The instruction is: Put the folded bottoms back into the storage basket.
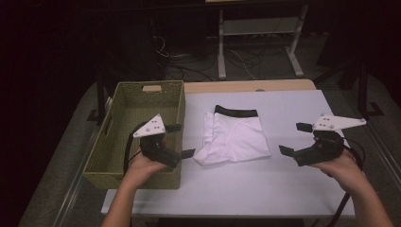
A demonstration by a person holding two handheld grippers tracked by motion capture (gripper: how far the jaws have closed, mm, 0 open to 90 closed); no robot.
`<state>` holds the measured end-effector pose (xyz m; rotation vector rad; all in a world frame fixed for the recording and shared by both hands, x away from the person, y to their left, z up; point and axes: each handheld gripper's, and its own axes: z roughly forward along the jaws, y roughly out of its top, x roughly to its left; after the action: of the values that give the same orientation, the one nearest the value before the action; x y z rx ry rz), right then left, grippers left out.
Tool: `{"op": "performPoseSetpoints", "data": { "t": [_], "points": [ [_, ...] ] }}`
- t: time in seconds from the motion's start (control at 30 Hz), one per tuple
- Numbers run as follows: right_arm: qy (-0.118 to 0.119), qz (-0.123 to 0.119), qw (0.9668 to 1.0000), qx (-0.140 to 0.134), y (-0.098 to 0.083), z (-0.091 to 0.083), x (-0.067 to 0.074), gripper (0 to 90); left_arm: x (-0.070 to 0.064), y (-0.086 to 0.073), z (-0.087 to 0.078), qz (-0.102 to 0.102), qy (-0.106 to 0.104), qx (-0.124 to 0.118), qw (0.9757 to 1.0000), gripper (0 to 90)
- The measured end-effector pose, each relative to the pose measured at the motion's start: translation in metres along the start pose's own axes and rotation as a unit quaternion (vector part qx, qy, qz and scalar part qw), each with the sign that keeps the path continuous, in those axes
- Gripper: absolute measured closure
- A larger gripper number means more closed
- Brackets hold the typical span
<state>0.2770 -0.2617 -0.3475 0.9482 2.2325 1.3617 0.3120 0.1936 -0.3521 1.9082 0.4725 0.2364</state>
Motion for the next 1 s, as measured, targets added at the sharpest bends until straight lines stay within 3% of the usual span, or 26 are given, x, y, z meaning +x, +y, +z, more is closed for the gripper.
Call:
{"op": "performPoseSetpoints", "data": {
  "t": [1.0],
  "points": [
    [0.002, 0.008, 1.0, -0.004, -0.015, 0.006, -0.003, 0.0, 0.001, -0.001, -0.001, -0.007, -0.004, -0.003, 1.0, 0.0]
  ]
}}
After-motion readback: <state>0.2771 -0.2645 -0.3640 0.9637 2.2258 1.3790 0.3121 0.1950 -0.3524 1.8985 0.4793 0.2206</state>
